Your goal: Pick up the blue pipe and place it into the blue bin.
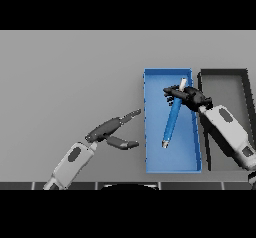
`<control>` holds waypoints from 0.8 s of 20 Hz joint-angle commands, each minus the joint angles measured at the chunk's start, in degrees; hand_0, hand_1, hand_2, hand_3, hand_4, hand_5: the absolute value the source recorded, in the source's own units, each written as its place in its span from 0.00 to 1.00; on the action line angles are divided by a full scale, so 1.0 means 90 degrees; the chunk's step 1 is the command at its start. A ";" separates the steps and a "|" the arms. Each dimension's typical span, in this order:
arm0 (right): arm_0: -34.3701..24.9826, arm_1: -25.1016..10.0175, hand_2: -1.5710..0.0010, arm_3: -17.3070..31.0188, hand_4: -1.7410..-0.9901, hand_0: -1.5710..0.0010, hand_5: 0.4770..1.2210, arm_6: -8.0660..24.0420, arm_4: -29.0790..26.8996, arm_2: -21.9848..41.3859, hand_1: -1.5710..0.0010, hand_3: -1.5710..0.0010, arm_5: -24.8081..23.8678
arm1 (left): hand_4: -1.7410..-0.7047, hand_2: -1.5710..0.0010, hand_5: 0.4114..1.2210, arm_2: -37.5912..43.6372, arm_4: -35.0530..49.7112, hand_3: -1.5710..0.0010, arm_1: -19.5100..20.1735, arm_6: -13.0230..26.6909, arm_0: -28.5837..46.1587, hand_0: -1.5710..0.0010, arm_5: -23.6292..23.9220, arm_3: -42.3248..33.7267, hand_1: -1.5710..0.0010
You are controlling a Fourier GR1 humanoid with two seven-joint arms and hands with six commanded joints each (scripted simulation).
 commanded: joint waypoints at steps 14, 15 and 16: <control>-0.0275 0.0069 0.99 0.0383 0.82 0.99 0.28 -0.0511 0.1217 0.0710 0.99 0.99 0.0252 | 0.80 1.00 0.06 0.0010 -0.0073 1.00 -0.0123 -0.0156 -0.0045 1.00 0.0059 0.0263 1.00; -0.0279 0.0063 0.99 0.0368 0.82 0.99 0.27 -0.0483 0.1254 0.0729 0.99 0.99 0.0198 | 0.79 1.00 0.07 0.0002 -0.0052 1.00 -0.0112 -0.0101 -0.0005 1.00 0.0061 0.0192 1.00; -0.0266 0.0054 0.99 0.0397 0.81 0.99 0.27 -0.0479 0.1275 0.0745 0.99 0.99 0.0220 | 0.79 1.00 0.07 -0.0006 -0.0032 1.00 -0.0118 -0.0105 -0.0010 1.00 0.0029 0.0208 1.00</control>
